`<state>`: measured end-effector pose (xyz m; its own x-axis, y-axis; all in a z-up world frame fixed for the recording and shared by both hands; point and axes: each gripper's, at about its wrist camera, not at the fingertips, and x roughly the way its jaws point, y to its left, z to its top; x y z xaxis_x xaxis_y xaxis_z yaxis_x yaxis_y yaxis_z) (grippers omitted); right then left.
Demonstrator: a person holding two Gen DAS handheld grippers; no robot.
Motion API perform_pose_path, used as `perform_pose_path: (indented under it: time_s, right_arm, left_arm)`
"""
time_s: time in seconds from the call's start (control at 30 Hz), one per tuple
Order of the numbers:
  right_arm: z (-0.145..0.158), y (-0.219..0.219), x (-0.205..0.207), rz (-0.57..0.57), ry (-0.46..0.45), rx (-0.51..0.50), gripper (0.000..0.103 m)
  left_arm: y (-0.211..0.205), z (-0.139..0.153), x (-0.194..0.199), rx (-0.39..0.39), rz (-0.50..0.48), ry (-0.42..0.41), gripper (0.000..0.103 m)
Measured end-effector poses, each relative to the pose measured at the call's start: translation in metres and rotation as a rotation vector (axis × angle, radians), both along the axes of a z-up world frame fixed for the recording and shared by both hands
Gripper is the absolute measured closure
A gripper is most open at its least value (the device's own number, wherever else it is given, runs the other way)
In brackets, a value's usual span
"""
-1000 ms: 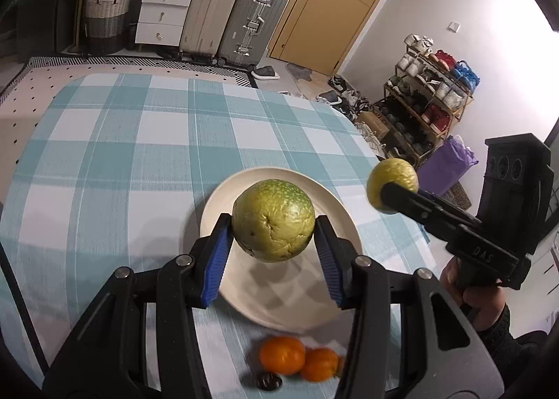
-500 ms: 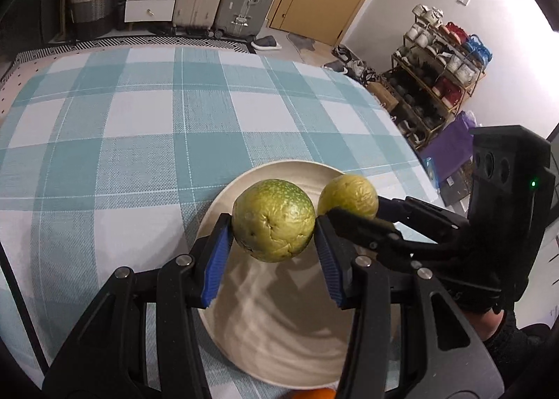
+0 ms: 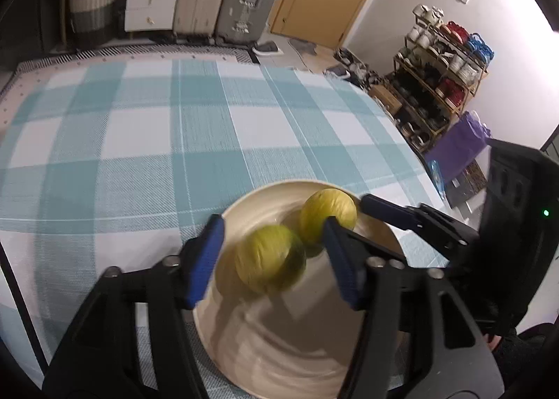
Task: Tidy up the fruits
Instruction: 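Lower both fruits onto the plate and open both grippers, then withdraw both grippers from the plate back toward the tomatoes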
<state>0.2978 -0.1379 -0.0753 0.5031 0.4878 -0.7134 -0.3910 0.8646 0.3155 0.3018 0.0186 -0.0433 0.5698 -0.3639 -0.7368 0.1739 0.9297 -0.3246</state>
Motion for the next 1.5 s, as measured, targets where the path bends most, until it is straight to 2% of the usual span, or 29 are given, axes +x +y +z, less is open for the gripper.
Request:
perform_pose_path:
  time_s: [0.2,0.27,0.33,0.53,0.73,0.8,0.9,1.1,1.2,1.3,1.5]
  right_arm:
    - [0.032,-0.017,-0.031,-0.034,-0.123,-0.032,0.02]
    - [0.04,-0.022,-0.043,-0.035,-0.152,-0.039,0.017]
    - [0.047,-0.028,-0.058,-0.043,-0.173,-0.04,0.017]
    - [0.058,-0.044,-0.096,-0.083,-0.195,-0.009,0.011]
    - [0.075,-0.054,-0.136,-0.134,-0.271,0.031,0.002]
    - [0.077,-0.056,-0.145,-0.143,-0.285,0.043,0.001]
    - [0.079,-0.056,-0.158,-0.145,-0.292,0.055,0.0]
    - [0.081,-0.052,-0.177,-0.137,-0.295,0.065,0.0]
    - [0.082,-0.05,-0.188,-0.129,-0.297,0.059,0.0]
    - [0.083,-0.049,-0.199,-0.118,-0.297,0.052,0.0]
    - [0.083,-0.048,-0.218,-0.101,-0.292,0.037,0.0]
  left_arm:
    - [0.016,0.021,-0.024,-0.019,0.071,-0.033,0.031]
    - [0.02,0.026,-0.037,-0.019,0.09,-0.043,0.028]
    - [0.023,0.031,-0.05,0.001,0.116,-0.051,0.024]
    - [0.022,0.042,-0.095,0.079,0.171,-0.098,0.023]
    - [0.012,0.049,-0.139,0.182,0.209,-0.16,0.016]
    - [0.008,0.051,-0.155,0.22,0.215,-0.182,0.011]
    - [0.004,0.053,-0.168,0.225,0.217,-0.194,0.003]
    - [-0.001,0.056,-0.192,0.242,0.247,-0.195,0.001]
    - [-0.001,0.055,-0.202,0.264,0.295,-0.202,0.001]
    - [-0.004,0.055,-0.216,0.269,0.29,-0.225,0.001]
    - [-0.007,0.052,-0.237,0.242,0.245,-0.219,0.001]
